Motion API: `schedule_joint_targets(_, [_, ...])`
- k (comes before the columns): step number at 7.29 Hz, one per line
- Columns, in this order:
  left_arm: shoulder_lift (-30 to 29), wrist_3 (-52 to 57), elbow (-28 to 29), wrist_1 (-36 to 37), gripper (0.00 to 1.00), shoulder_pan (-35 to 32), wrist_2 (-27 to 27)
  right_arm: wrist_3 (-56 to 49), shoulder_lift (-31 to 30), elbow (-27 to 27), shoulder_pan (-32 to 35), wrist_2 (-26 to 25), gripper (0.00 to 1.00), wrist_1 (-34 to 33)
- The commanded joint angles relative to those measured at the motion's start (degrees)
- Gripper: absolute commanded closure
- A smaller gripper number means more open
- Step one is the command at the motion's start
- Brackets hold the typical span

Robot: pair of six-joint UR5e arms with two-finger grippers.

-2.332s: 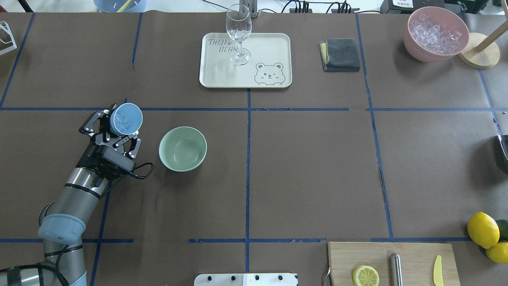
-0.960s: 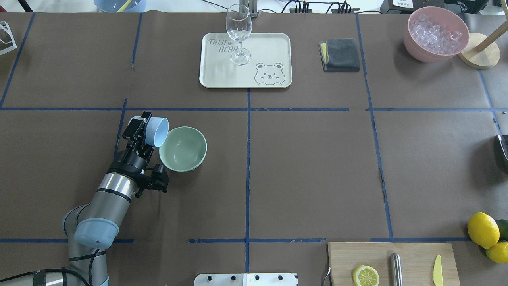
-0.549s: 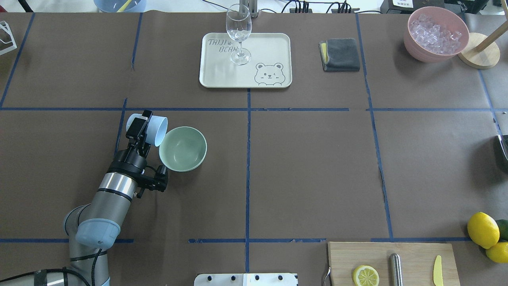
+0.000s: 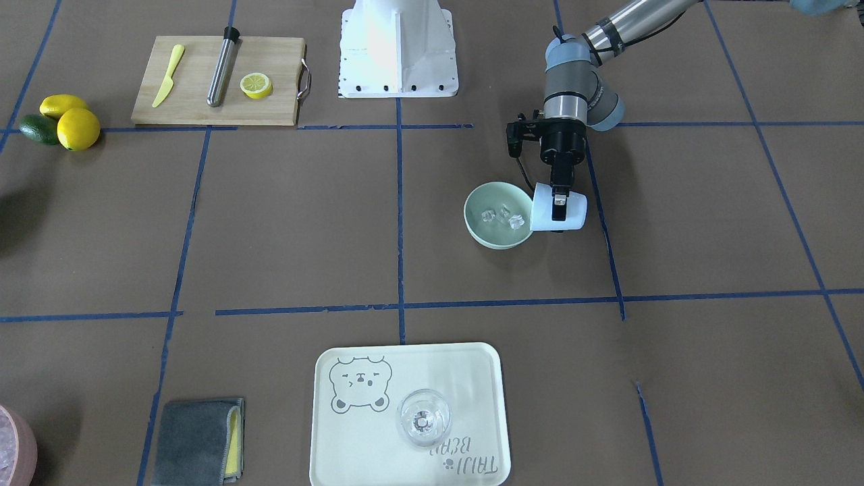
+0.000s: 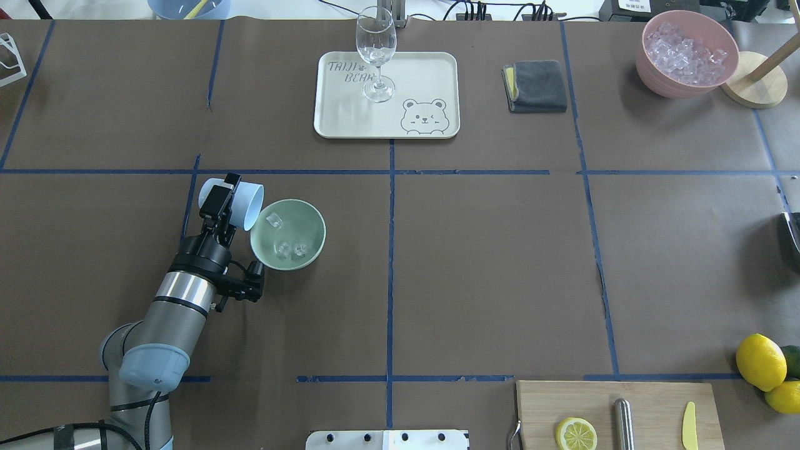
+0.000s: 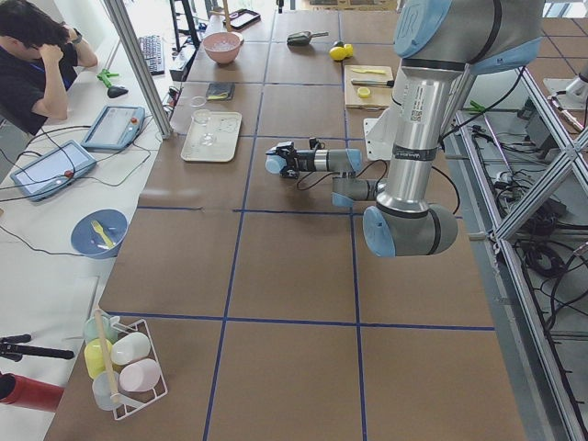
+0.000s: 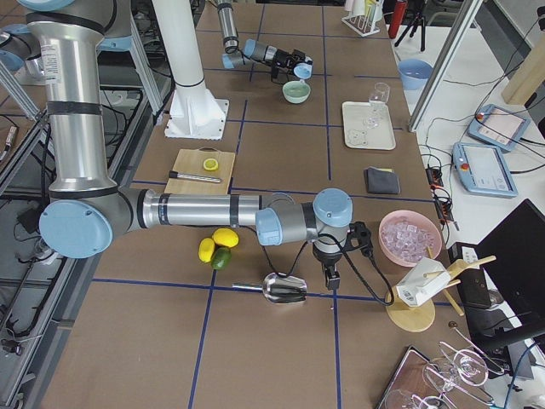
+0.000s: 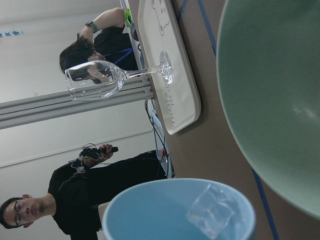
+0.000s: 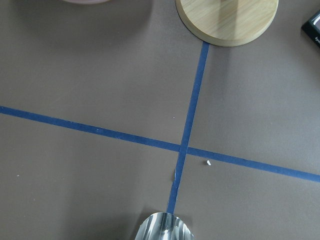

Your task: Pour ice into bowl

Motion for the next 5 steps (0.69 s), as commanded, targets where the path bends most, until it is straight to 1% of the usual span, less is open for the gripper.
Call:
schedule_joint_targets(1, [0.0, 0.1, 0.0, 0.0, 1.00, 0.0, 0.0, 0.0, -0.1, 0.1, 0.0, 0.0, 0.00, 0.0])
schedule_joint_targets(2, [0.3, 0.3, 0.1, 0.0, 1.00, 0.0, 0.1, 0.0, -0.1, 0.0, 0.0, 0.0, 0.00, 0.0])
schedule_joint_targets(3, [0.0, 7.5, -0.7, 0.0, 1.00, 0.0, 0.9, 0.0, -0.1, 0.0, 0.0, 0.0, 0.00, 0.0])
schedule_joint_targets(4, [-0.4, 15.6, -2.9, -0.1, 1.00, 0.1, 3.0, 0.1, -0.1, 0.0, 0.0, 0.0, 0.00, 0.0])
schedule_joint_targets(5, [-0.4, 16.9, -3.0, -0.2, 1.00, 0.1, 3.0, 0.1, -0.1, 0.0, 0.0, 0.0, 0.00, 0.0])
